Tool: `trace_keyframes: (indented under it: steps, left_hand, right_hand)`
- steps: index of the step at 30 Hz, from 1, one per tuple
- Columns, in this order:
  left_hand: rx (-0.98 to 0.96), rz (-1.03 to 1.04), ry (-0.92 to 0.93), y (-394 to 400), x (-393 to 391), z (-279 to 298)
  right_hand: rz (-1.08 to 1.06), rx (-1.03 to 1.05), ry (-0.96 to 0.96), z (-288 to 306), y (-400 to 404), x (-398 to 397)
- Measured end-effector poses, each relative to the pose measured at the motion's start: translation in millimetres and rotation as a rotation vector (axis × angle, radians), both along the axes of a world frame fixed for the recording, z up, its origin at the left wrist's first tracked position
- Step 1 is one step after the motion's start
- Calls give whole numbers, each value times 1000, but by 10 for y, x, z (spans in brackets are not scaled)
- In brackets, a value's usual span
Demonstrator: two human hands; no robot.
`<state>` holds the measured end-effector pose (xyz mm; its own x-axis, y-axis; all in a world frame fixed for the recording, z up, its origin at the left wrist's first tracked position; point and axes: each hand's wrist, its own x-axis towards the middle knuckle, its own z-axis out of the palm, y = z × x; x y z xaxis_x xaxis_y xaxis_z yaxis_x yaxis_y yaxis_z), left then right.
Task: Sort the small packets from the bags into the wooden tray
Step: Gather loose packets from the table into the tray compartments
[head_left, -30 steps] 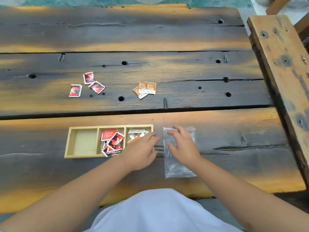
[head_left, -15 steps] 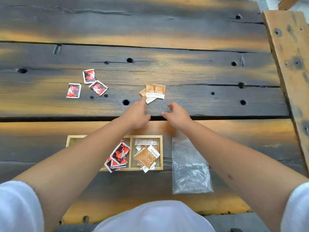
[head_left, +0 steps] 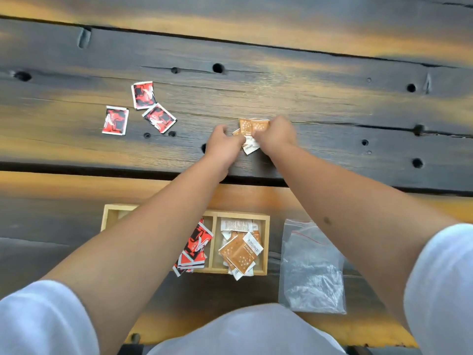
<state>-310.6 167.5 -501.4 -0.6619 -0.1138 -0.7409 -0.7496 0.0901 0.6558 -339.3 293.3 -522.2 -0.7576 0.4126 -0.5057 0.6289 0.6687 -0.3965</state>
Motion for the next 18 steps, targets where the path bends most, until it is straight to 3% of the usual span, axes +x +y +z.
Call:
trace_keyframes:
  steps: [5, 13, 18]
  left_hand:
    - [76, 36, -8, -19, -49, -73]
    - [1, -220, 179, -13, 92, -96]
    - [-44, -409, 262, -7, 202, -8]
  right_hand:
    - [94, -65, -19, 13, -18, 46]
    - [254, -89, 106, 60, -80, 457]
    - [256, -263, 142, 152, -95, 652]
